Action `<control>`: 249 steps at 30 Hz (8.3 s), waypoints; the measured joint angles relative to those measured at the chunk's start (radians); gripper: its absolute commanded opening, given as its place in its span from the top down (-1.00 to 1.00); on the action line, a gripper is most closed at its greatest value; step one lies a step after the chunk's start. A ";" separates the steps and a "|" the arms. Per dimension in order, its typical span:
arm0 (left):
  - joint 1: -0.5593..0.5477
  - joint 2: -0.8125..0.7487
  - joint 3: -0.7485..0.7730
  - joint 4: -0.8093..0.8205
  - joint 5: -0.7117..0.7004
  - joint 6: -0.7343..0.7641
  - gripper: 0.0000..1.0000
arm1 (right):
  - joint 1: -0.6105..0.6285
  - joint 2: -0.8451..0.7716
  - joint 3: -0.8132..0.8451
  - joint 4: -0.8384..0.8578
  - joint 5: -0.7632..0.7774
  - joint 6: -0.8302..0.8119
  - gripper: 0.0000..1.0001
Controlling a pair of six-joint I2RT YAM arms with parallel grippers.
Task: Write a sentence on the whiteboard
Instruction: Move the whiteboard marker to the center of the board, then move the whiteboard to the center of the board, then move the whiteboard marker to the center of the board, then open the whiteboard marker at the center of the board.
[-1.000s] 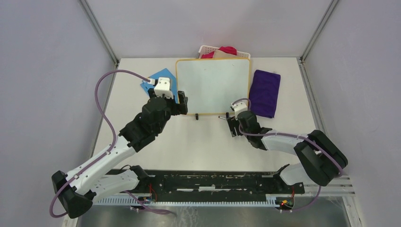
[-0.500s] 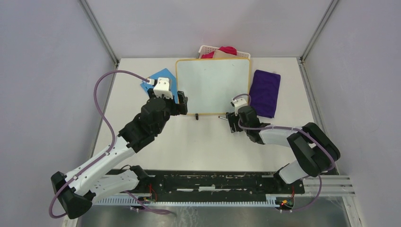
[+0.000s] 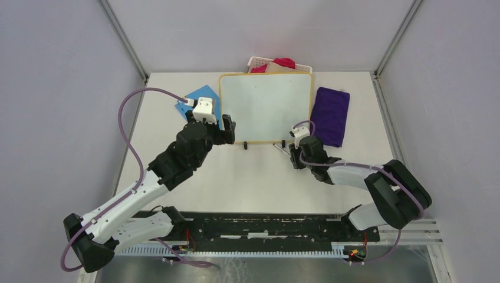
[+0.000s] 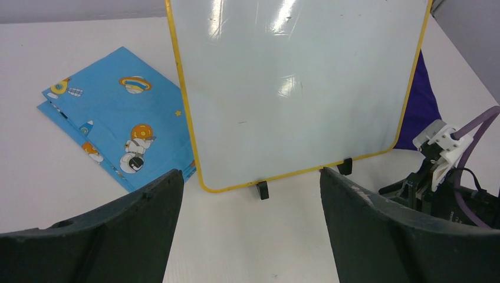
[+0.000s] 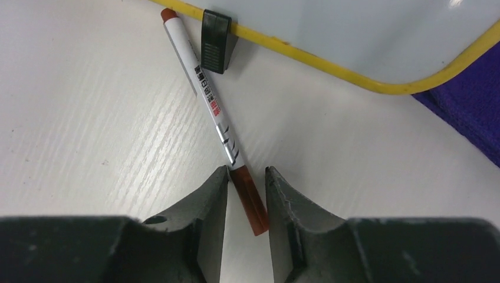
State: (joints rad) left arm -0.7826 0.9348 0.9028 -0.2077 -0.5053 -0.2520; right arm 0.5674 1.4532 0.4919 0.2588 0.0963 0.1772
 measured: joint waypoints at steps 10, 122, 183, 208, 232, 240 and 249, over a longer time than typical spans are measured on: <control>-0.001 0.000 0.000 0.000 0.012 0.000 -0.81 | 0.060 -0.063 -0.021 -0.081 -0.029 0.030 0.69; -0.018 0.005 -0.008 0.000 -0.026 0.012 -0.81 | 0.154 -0.032 -0.042 -0.010 0.281 0.228 0.47; -0.027 -0.107 -0.052 0.031 -0.148 0.041 -0.79 | 0.503 0.173 0.269 -0.234 0.012 -0.060 0.64; -0.030 -0.111 -0.052 0.031 -0.145 0.041 -0.79 | 0.510 0.227 0.476 -0.476 0.038 -0.090 0.26; -0.033 -0.137 -0.052 0.031 -0.148 0.041 -0.76 | 0.497 0.184 0.360 -0.413 0.003 -0.040 1.00; -0.036 -0.177 -0.062 0.037 -0.150 0.041 -0.75 | 0.497 -0.255 0.217 -0.337 0.050 0.001 1.00; -0.038 -0.270 -0.074 0.091 -0.034 0.030 -0.84 | 0.497 -0.698 0.003 -0.031 0.172 0.025 1.00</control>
State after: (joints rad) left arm -0.8204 0.6643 0.8291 -0.1169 -0.5388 -0.2222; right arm 1.0641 0.7551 0.4950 0.2279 0.2680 0.2020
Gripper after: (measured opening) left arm 0.908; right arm 0.023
